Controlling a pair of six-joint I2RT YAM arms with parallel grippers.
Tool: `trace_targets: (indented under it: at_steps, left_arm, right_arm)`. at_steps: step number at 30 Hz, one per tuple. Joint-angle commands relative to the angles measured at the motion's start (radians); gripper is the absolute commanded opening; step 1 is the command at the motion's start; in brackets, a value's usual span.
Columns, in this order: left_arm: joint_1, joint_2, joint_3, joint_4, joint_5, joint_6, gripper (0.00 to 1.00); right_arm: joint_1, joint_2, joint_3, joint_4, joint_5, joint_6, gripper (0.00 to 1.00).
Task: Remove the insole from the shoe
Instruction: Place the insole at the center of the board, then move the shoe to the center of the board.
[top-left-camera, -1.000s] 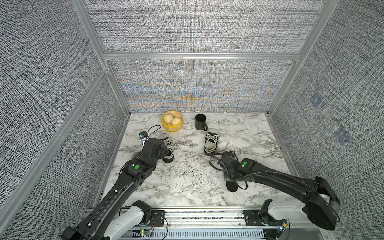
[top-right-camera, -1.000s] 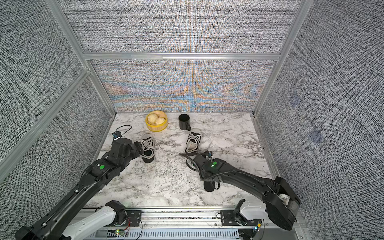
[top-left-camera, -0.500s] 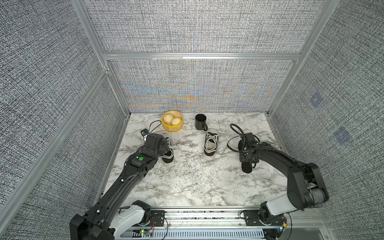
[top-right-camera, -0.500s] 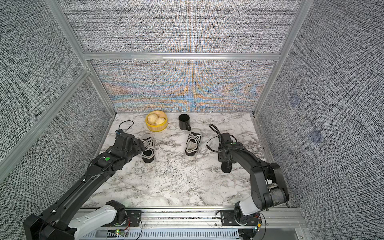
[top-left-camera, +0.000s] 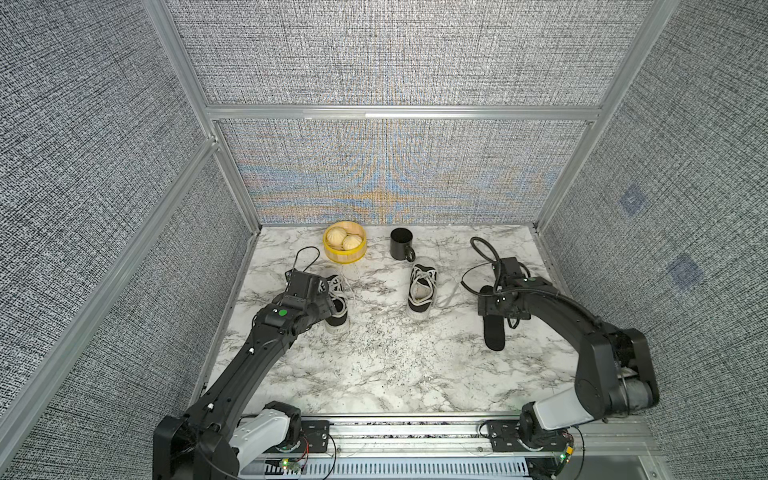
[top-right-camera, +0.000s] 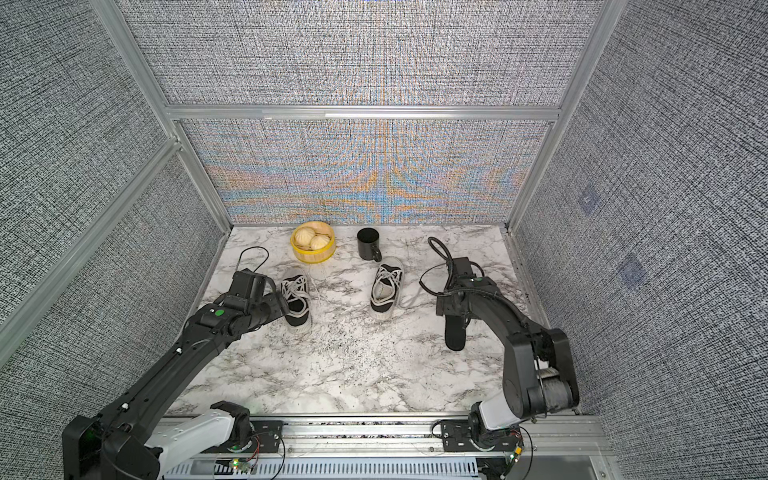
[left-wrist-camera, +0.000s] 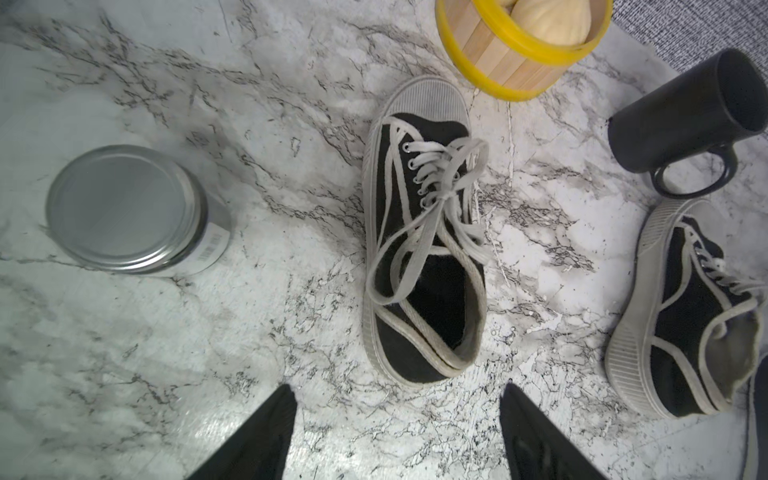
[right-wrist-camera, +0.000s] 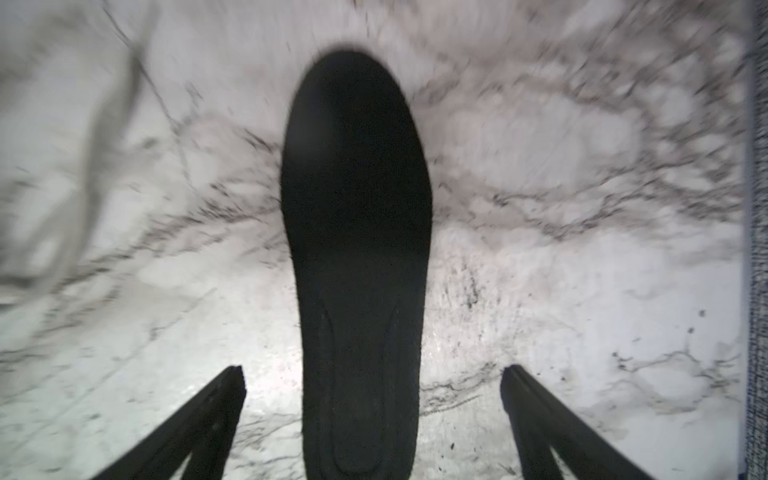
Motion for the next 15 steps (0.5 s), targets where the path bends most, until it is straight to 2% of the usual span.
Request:
trace_targets:
  at_steps: [1, 4, 7, 10, 15]
  left_arm:
    - [0.019, 0.06, 0.012, 0.011, 0.105, 0.022, 0.78]
    - [0.043, 0.137, 0.02, 0.054, 0.129, 0.021, 0.76]
    - [0.068, 0.231, 0.069, 0.057, 0.129, 0.04, 0.7]
    - [0.072, 0.334, 0.137, 0.019, 0.122, 0.076, 0.64]
    - [0.072, 0.438, 0.17, 0.021, 0.15, 0.108, 0.53]
  right_arm:
    - [0.007, -0.104, 0.027, -0.002, -0.067, 0.018, 0.98]
    - [0.035, -0.212, 0.008, 0.022, -0.162, 0.064, 0.98]
    - [0.076, -0.29, -0.042, 0.054, -0.227, 0.131, 0.96]
    - [0.115, -0.336, -0.083, 0.087, -0.259, 0.181, 0.93]
    - [0.152, -0.339, -0.081, 0.094, -0.26, 0.204, 0.91]
